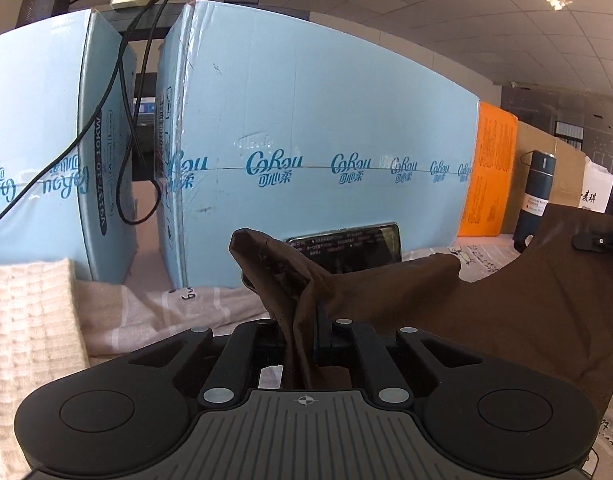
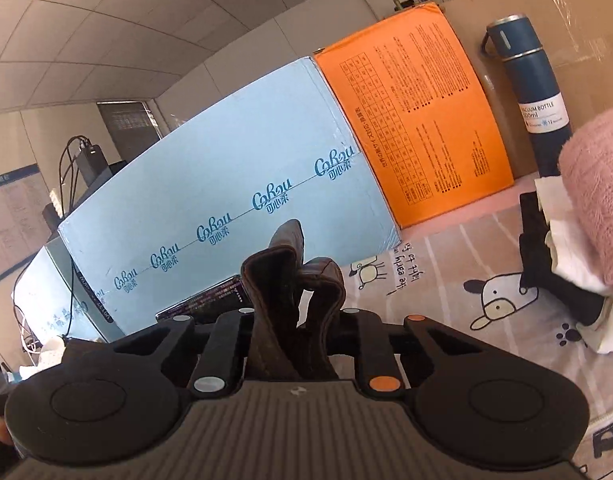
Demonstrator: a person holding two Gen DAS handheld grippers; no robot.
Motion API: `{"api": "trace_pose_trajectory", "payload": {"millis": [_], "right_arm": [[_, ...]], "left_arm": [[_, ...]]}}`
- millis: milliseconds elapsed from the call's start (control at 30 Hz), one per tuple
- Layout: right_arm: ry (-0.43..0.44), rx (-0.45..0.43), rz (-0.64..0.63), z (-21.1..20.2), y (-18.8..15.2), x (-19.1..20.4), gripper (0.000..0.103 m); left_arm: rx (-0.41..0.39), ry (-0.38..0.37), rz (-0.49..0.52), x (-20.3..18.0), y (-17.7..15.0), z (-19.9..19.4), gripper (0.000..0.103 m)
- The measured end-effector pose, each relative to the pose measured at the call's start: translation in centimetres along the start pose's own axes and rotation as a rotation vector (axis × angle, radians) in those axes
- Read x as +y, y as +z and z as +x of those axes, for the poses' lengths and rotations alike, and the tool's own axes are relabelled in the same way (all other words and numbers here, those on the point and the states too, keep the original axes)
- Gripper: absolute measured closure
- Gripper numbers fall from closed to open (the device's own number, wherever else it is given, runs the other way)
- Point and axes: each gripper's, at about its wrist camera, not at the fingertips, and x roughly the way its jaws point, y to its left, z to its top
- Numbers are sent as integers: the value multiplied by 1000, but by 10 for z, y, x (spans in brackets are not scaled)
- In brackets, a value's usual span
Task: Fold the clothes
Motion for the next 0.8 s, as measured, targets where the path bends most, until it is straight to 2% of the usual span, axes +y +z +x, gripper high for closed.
{"api": "trace_pose_trajectory", "payload": {"millis": [67, 133, 200, 233, 267, 300, 333, 400, 467, 667, 733, 800], "right_arm": [[-53, 42, -11, 5, -4, -8, 87], [-109, 111, -15, 12, -12, -20, 83], [-154, 165, -10, 19, -19, -29, 72], [-171, 177, -6, 20, -21, -32, 67], [-182, 172, -7, 19, -22, -33, 58], [-192, 157, -10, 17, -22, -33, 50], [-199, 139, -12, 14, -21, -33, 46], [-213, 104, -15, 8, -21, -33, 34], [-224, 77, -15, 3, -20, -34, 34], [-173, -5, 0, -10, -16, -33, 33], [-158, -17, 0, -13, -14, -33, 31], [-162, -11, -5, -12, -14, -32, 30]], "left_arm": [[21, 9, 20, 1, 1, 9, 94], [47, 10, 7, 5, -3, 18, 87], [71, 14, -24, 12, -8, 24, 75], [83, 16, -40, 15, -10, 28, 60], [97, 17, -61, 21, -10, 29, 38], [88, 5, -78, 25, -9, 28, 30], [76, -8, -95, 29, -7, 27, 27], [53, -35, -128, 37, -3, 24, 27], [34, -70, -144, 42, 1, 22, 27], [-10, -203, -148, 39, 4, 15, 27], [0, -197, -157, 40, 4, 18, 28], [15, -119, -116, 34, 4, 22, 51]]}}
